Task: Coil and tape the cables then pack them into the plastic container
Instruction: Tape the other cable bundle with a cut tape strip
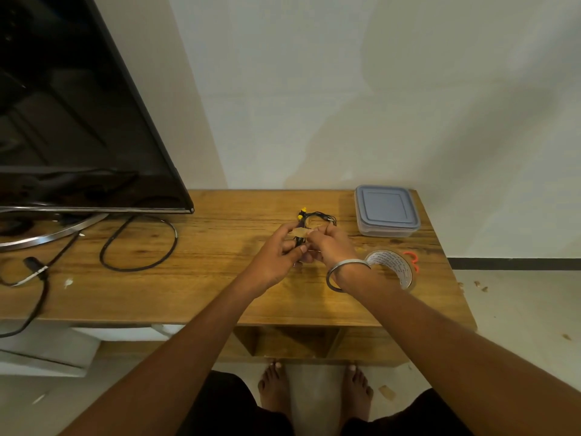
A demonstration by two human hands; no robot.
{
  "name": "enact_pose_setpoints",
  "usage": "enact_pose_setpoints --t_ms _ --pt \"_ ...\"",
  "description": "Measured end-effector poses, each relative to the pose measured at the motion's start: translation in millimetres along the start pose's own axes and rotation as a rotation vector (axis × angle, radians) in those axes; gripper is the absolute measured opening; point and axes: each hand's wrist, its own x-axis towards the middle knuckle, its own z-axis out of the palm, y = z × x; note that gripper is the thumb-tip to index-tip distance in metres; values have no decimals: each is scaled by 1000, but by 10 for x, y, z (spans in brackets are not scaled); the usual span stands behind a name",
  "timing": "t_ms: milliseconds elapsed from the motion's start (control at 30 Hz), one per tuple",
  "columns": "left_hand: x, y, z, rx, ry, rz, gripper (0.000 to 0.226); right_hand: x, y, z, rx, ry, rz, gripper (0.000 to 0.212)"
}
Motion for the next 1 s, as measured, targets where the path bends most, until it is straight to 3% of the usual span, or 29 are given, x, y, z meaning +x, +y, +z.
enact_pose_setpoints --t_ms 200,567,1000 --pt "-18 -3 0 -6 -5 10 46 -5 4 0 -20 15 -4 14" --pt "-31 63 44 -102 26 -34 23 -39 -16 -12 -134 9 -45 8" --pt "-35 69 86 -101 62 -28 25 -87 -20 -25 -148 -24 -77 8"
